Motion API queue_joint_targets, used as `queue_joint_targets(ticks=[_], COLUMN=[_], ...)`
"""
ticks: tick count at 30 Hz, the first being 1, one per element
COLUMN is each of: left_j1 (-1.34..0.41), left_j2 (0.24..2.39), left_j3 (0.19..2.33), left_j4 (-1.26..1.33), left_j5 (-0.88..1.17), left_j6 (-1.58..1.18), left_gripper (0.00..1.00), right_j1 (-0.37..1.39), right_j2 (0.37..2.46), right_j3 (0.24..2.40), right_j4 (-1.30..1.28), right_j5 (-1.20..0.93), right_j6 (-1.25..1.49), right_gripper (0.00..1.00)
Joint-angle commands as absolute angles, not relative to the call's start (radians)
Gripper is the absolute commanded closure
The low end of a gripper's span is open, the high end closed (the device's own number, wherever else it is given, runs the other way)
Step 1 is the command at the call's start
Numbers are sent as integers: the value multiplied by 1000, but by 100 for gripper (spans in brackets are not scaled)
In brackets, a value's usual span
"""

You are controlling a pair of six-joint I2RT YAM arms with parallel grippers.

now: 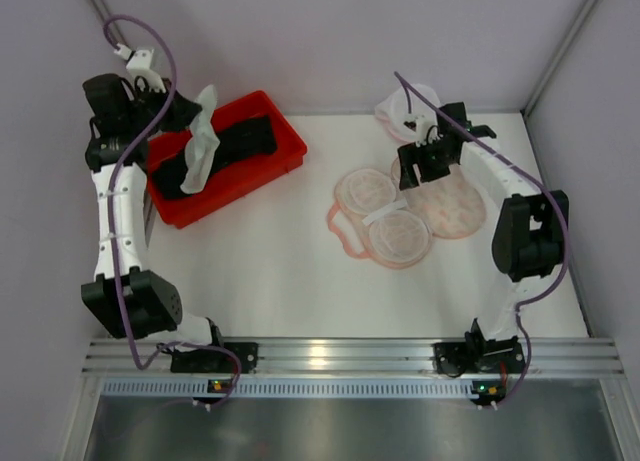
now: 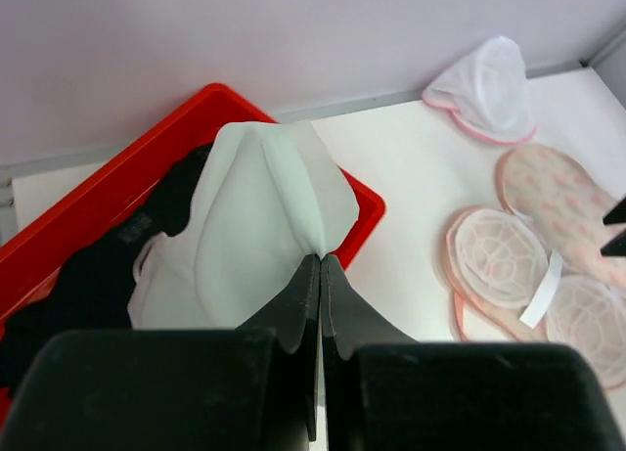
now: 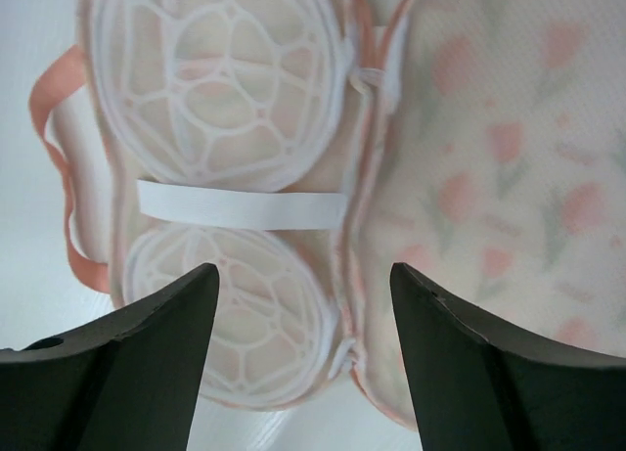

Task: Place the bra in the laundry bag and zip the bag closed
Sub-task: Pick up the bra from the bin.

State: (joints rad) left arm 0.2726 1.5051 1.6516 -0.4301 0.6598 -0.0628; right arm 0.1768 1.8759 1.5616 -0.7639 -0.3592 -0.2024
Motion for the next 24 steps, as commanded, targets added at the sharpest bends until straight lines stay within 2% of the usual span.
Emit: queue_joint_targets(ticks=[1,7,14,20,24], left_j1=[207,100,49,41,23], left_j2=[1390,1263,1160,1077,1048], left_j3=[1600,1537,1418,1338,1316], left_j4=[-391,-391,-391,-391,-390], left_j5=[689,715,802,893,914], left_j6=[49,64,35,8,3], left_gripper=[100,100,100,100,100], right_j1=[228,248,342,460,479], right_j2=[1870,2006,2180,2175,2108], right_j3=[1508,1511,1644,1635,1580], right_j4=[-732,-683,-722,-736,-701], right_j5=[-436,-451,-506,-517,-515], right_j6=[-180,-172,-273,-362,-325], right_gripper=[29,30,32,33,27])
